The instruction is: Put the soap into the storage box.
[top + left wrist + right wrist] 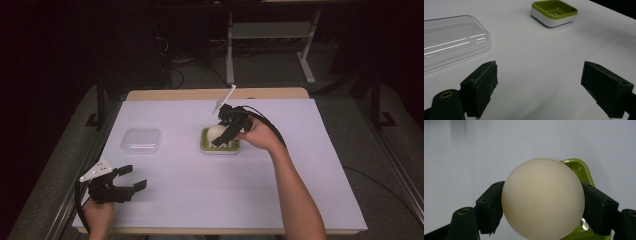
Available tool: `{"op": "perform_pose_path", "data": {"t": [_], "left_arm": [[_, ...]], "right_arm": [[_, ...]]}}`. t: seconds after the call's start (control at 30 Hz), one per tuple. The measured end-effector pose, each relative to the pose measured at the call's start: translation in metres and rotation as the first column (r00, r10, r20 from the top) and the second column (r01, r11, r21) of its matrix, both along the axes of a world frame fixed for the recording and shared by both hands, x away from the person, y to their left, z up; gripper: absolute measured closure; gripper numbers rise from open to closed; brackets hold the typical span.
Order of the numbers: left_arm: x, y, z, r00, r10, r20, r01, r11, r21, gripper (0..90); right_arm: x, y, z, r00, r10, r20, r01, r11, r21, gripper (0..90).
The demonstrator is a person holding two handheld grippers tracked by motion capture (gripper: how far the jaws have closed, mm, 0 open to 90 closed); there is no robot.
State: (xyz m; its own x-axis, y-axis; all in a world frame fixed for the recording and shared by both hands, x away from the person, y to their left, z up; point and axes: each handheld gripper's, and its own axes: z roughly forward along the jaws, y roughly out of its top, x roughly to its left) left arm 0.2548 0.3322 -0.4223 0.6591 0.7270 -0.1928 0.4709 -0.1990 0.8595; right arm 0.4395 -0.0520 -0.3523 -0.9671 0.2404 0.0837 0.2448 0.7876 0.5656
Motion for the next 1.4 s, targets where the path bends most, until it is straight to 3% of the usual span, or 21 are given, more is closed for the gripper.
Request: {"op": "perform_pose_path", "data": {"t": [0.6,1.4], "left_arm": [[0.0,-0.001,0.0,1.0,-0.005,0.0,0.005,1.0,0.008,13.2],[0.0,-0.001,0.001,1.0,-0.008,0.001,0.008,0.9999,0.015,13.2]], "right_arm": [[0.008,0.0,-0.008,0.9995,-0.03,-0.011,0.03,1.0,-0.003,24.5],[0.017,0.003,-0.02,0.9985,-0.052,-0.019,0.051,0.998,-0.043,24.5]]}}
